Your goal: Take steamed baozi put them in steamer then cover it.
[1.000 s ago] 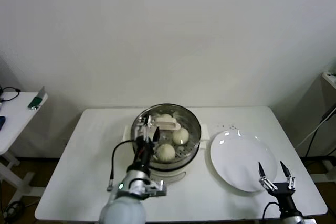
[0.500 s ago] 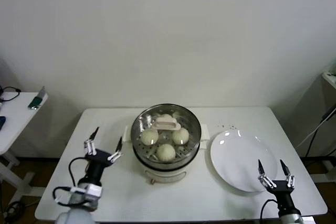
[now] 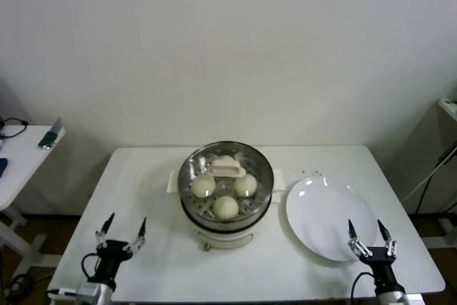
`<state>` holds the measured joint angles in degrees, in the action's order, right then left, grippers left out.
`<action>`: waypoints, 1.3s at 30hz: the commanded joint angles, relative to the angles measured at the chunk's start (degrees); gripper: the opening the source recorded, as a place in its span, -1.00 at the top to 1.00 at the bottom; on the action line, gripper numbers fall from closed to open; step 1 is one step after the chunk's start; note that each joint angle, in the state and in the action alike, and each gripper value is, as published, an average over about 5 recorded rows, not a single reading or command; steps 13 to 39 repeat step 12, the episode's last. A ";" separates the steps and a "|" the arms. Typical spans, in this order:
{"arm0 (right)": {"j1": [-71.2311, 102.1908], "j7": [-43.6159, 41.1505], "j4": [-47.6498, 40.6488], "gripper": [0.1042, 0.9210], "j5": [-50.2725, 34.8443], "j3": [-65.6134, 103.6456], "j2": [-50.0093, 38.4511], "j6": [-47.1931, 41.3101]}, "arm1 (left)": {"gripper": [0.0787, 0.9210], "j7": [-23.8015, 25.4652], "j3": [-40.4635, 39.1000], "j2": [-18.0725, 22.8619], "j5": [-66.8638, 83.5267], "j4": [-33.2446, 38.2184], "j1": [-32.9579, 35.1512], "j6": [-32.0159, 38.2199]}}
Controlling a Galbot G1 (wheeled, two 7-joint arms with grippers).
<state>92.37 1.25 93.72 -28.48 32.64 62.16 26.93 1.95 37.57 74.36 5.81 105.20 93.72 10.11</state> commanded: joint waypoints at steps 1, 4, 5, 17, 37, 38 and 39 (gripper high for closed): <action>-0.25 0.07 -0.24 -0.76 -0.55 -0.25 -0.09 -0.10 | -0.77 1.17 2.71 -0.84 8.22 -5.20 1.85 5.66; -0.27 0.04 -0.18 -0.76 -0.64 -0.23 -0.14 -0.11 | -0.77 1.15 1.79 -0.25 7.91 -5.33 1.78 5.60; -0.27 0.02 -0.17 -0.76 -0.65 -0.22 -0.15 -0.11 | -0.77 1.14 1.57 -0.12 7.81 -5.36 1.75 5.63; -0.22 -0.03 0.02 -0.76 -0.81 -0.15 -0.34 -0.12 | -0.77 1.13 0.76 0.12 7.49 -5.34 1.71 5.76; -0.22 -0.03 0.02 -0.76 -0.81 -0.15 -0.34 -0.12 | -0.77 1.13 0.76 0.12 7.49 -5.34 1.71 5.76; -0.22 -0.03 0.02 -0.76 -0.81 -0.15 -0.34 -0.12 | -0.77 1.13 0.76 0.12 7.49 -5.34 1.71 5.76; -0.22 -0.03 0.02 -0.76 -0.81 -0.15 -0.34 -0.12 | -0.77 1.13 0.76 0.12 7.49 -5.34 1.71 5.76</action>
